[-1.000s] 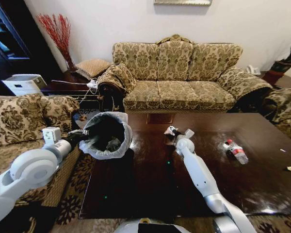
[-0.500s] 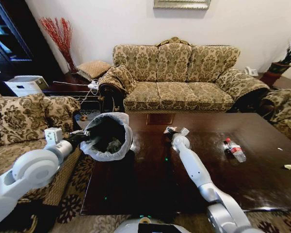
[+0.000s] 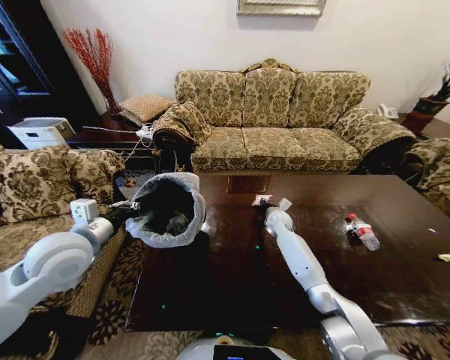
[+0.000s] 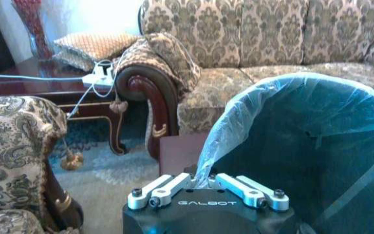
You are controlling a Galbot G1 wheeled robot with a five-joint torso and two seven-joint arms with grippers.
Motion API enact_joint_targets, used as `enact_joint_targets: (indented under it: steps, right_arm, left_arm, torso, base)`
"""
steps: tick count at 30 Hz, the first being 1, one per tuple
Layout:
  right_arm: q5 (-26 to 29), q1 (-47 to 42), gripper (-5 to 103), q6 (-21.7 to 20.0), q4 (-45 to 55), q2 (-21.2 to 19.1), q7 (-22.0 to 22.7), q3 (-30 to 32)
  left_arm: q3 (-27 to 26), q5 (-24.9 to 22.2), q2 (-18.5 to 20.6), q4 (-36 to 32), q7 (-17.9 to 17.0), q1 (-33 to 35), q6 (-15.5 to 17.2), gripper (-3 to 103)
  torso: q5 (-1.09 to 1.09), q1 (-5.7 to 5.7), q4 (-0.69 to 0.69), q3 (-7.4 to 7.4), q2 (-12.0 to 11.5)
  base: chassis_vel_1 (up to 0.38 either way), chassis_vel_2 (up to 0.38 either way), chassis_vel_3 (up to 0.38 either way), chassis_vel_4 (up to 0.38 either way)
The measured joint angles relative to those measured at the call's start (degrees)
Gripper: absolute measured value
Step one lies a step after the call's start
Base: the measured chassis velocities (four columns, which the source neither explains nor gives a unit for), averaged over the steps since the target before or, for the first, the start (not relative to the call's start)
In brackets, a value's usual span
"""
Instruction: Move to the front of the table and place the trash on the table into the trash bin.
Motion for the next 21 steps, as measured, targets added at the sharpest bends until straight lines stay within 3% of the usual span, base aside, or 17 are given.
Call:
enact_joint_targets:
  steps: [2, 4, 7, 8, 10, 11, 13, 16, 21]
  right_arm:
    - [-5.4, -4.0, 3, 2.0, 9.7, -1.5, -4.0, 0.2]
    - [-6.7, -5.4, 2, 2.6, 13.5, -2.1, -5.7, 0.1]
    - [-12.9, -11.5, 2, 4.1, 34.5, -5.6, -14.9, -1.8]
    - [-12.9, -11.5, 2, 4.1, 34.5, -5.6, -14.9, -1.8]
    - [-15.4, -13.4, 2, 4.7, 45.9, -7.5, -19.3, -5.7]
    - [-15.4, -13.4, 2, 4.7, 45.9, -7.5, -19.3, -5.7]
    - [-17.0, -14.2, 2, 4.7, 54.9, -8.7, -21.6, -11.6]
    - [-21.7, -15.4, 2, 5.1, 59.4, -8.7, -24.0, -17.5]
    - [-23.8, -16.9, 2, 3.8, 59.9, -9.2, -24.0, -22.9]
  left_arm:
    - [-0.6, -1.4, 0.9, 0.2, 0.3, -0.3, 2.6, 2]
    - [-0.7, -1.8, 1.3, 0.3, 0.4, -0.4, 3.3, 2]
    - [-0.8, -2.6, 3.3, 1.6, 1.7, -1.1, 6.2, 2]
    - [-0.8, -2.6, 3.3, 1.6, 1.7, -1.1, 6.2, 2]
    - [-0.7, -3.2, 4.3, 1.9, 2.6, -1.5, 7.3, 2]
    - [-0.7, -3.2, 4.3, 1.9, 2.6, -1.5, 7.3, 2]
    - [-0.7, -3.5, 5.0, 1.4, 3.4, -1.7, 7.8, 2]
    - [-1.0, -3.8, 5.4, 0.3, 3.7, -1.9, 7.8, 2]
    - [-1.7, -3.8, 4.9, -0.8, 3.8, -1.4, 7.6, 2]
  torso:
    - [0.0, 0.0, 0.0, 0.0, 0.0]
    - [0.0, 0.0, 0.0, 0.0, 0.0]
    - [-0.01, -0.01, -0.02, -0.01, 0.0]
    - [-0.01, -0.01, -0.02, -0.01, 0.0]
    - [-0.03, -0.02, -0.01, -0.02, 0.0]
    - [-0.03, -0.02, -0.01, -0.02, 0.0]
    - [-0.03, -0.02, 0.0, -0.02, 0.0]
    - [0.0, -0.02, -0.01, -0.01, 0.0]
    - [0.0, -0.01, 0.0, -0.01, 0.0]
  base:
    - [0.0, 0.0, 0.0, 0.0]
    - [0.0, 0.0, 0.0, 0.0]
    - [0.0, 0.0, 0.0, 0.0]
    - [0.0, 0.0, 0.0, 0.0]
    - [0.0, 0.0, 0.0, 0.0]
    - [0.0, 0.0, 0.0, 0.0]
    - [0.0, 0.0, 0.0, 0.0]
    - [0.0, 0.0, 0.0, 0.0]
    - [0.0, 0.0, 0.0, 0.0]
